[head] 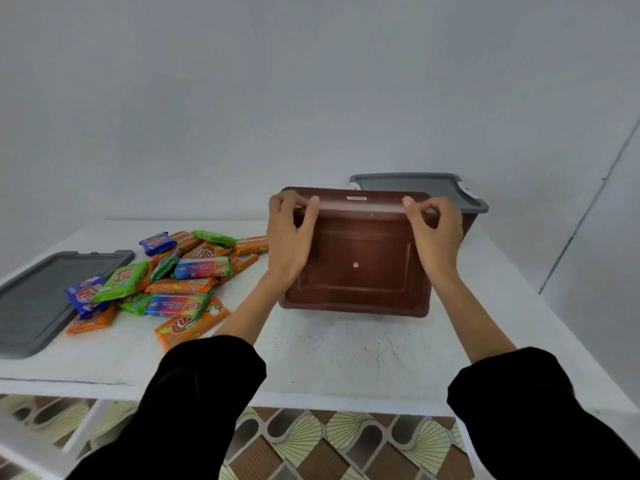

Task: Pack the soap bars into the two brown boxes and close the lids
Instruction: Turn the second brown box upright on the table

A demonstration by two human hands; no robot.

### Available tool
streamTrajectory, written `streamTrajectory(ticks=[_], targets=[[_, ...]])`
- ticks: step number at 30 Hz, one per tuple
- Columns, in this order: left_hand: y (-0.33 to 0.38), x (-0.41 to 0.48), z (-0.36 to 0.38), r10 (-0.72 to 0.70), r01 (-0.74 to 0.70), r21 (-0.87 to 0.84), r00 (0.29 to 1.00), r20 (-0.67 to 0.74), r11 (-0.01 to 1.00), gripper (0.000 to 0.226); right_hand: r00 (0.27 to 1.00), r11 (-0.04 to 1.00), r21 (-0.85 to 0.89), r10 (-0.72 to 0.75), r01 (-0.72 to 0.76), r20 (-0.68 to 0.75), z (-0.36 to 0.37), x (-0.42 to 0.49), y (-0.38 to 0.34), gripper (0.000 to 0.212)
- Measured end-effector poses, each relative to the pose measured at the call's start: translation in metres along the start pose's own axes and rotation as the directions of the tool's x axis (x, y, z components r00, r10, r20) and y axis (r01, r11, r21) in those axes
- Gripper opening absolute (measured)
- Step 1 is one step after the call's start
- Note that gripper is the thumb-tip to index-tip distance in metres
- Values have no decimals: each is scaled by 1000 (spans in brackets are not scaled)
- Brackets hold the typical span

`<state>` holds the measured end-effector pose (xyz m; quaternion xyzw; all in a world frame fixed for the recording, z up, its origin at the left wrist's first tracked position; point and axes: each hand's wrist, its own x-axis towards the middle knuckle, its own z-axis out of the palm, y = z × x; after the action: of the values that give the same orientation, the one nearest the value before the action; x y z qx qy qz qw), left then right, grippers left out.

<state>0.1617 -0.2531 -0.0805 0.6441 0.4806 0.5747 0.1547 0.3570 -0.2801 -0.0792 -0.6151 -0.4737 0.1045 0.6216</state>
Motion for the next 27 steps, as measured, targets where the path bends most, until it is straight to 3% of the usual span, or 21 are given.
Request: streamTrajectory(ticks=[6,9,12,15,21,27], targets=[[-15,-15,-4,-38,94,302,982,-186,948,26,992,994,-103,33,-45,-121,1,-29,11,22],[-12,0,-13,-66,90,357,995,-79,930,53,997,968,-243,70,-64,17,-7,-21,9,39],[-11,10,-11,-156,89,415,979,131,906,70,954,933,-344,191,-103,232,-13,-7,3,65],[-13,11,-3,-255,131,421,933,255,898,70,888,908,-392,294,-145,353,-14,0,-1,72],[-13,11,-2,-234,94,471,940,249,877,67,867,905,-396,318,-157,383,-8,23,1,76],[-7,4,-4,-136,87,302,980,147,949,45,941,934,-343,202,-102,271,-8,12,7,57]])
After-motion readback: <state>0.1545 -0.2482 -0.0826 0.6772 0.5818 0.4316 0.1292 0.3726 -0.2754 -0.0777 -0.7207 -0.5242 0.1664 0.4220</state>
